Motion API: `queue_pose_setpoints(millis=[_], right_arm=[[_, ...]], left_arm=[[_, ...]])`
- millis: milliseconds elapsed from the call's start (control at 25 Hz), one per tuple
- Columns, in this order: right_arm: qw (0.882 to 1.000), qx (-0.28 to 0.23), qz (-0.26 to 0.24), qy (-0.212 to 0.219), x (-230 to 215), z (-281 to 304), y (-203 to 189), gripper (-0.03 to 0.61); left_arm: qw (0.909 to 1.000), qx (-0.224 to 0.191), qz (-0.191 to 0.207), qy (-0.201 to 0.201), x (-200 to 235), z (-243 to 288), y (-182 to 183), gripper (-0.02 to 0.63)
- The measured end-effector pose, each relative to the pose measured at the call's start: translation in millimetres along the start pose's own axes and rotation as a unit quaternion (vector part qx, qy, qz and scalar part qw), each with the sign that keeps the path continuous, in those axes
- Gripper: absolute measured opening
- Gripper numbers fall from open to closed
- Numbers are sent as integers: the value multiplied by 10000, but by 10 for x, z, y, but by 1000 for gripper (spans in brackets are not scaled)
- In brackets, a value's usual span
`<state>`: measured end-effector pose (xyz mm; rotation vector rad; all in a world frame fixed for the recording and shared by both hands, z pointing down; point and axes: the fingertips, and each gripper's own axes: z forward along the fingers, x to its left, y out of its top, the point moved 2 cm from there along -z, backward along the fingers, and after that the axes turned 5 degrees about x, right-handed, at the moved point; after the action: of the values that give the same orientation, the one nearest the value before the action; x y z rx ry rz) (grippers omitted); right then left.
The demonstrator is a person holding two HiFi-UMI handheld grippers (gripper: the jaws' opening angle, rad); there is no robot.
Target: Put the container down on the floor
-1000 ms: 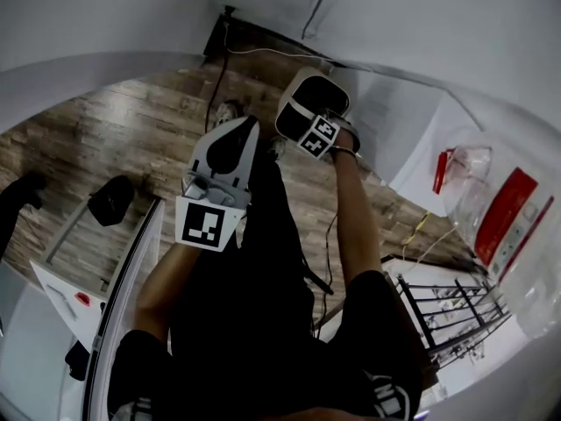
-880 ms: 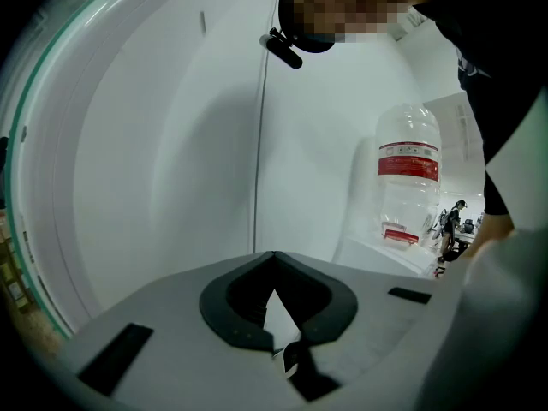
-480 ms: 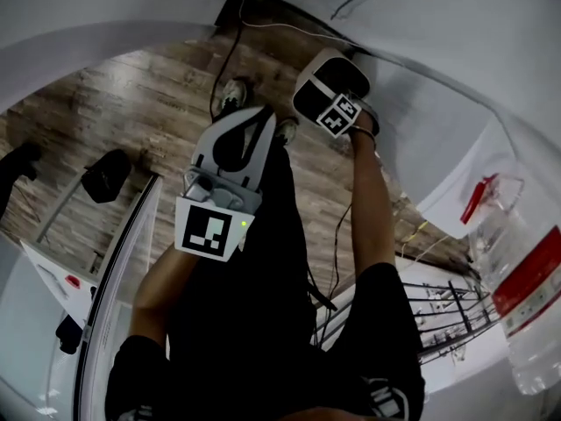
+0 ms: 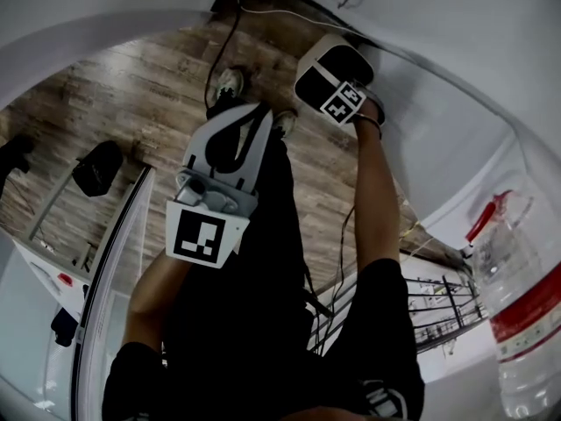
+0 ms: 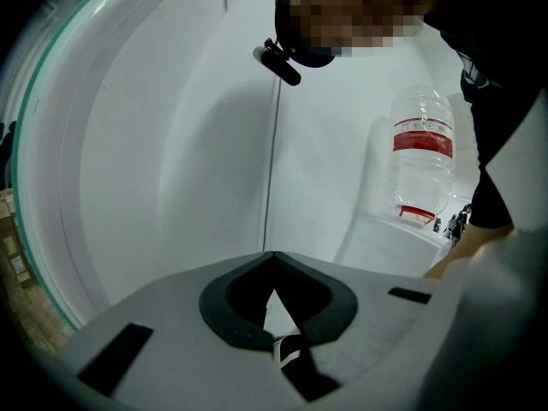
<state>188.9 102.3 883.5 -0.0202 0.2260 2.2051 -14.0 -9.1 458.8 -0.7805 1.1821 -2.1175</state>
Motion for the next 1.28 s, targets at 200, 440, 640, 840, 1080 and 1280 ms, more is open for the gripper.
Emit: queue_pose_setpoints(millis=[200, 440, 640, 840, 1080, 1280], right_arm=[[9997, 175, -42, 166, -63, 114, -15, 34], [9989, 321, -170, 299, -203, 298, 12, 34], [9985, 387, -166, 350, -286, 464, 27, 34], [9989, 369, -181, 221, -457, 563, 40, 33], [9989, 405, -205, 89, -629, 573, 33, 32], [9984, 432, -329, -177, -737, 583, 21, 32]], left_arm=[[9999, -20, 158, -46, 15, 110, -3, 29], [9999, 22, 23, 126, 132, 131, -83, 31], [9996, 76, -120, 259, 217, 130, -170, 30], [9992, 94, -170, 342, 241, 149, -233, 29], [9989, 98, -211, 417, 296, 176, -267, 29], [9983, 83, -276, 511, 355, 192, -281, 31]])
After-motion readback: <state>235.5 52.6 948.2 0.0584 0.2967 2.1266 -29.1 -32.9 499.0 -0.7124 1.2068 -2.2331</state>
